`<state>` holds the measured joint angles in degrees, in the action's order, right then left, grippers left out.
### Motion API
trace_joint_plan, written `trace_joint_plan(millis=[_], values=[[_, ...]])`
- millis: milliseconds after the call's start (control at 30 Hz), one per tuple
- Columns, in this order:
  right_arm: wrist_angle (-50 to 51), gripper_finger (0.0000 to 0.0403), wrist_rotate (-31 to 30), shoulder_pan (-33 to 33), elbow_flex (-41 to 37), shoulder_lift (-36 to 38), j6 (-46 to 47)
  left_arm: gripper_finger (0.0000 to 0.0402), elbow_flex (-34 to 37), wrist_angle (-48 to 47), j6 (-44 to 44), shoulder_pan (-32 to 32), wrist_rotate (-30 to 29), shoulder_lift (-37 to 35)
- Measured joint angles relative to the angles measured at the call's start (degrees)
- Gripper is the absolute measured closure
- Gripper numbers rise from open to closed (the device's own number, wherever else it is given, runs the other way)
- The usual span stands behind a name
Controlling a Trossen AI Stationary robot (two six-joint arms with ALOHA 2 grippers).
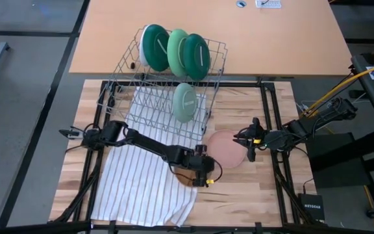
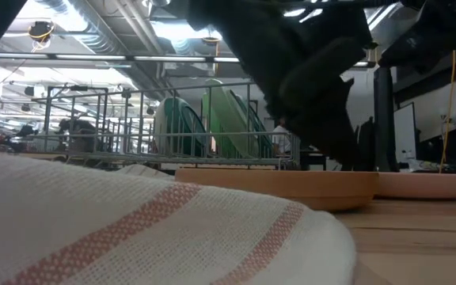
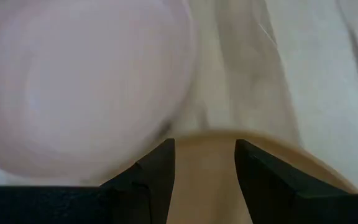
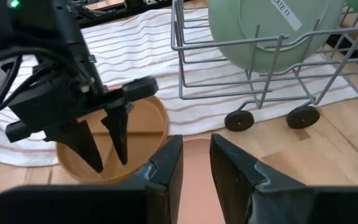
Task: Sort dishes
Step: Put the orange plate into the dishwasher rack
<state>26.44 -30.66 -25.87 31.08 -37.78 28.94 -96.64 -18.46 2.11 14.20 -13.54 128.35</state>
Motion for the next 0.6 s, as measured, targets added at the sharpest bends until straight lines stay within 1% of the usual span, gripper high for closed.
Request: trace_joint_plan(millis=[133, 333, 533, 600], values=[[0.04, 0.0317, 0.82, 0.02, 0.01, 0.0, 0.97, 0.0247, 0.0, -4.17, 6.02, 2.46, 2.09, 0.0], [0.11, 0.0317, 1.36, 0.01, 0.01, -0.02, 1.01, 0.0247, 0.02, -4.47, 17.28, 5.47, 2.67, 0.0], [0.11, 0.0317, 1.36, 0.0, 0.0, -0.02, 1.01, 0.0247, 0.02, -4.89, 21.66, 7.24, 2.62, 0.0], [0.11, 0.0317, 1.36, 0.0, 0.01, -0.02, 1.03, 0.0247, 0.02, -4.94, 24.42, 7.28, 2.67, 0.0]])
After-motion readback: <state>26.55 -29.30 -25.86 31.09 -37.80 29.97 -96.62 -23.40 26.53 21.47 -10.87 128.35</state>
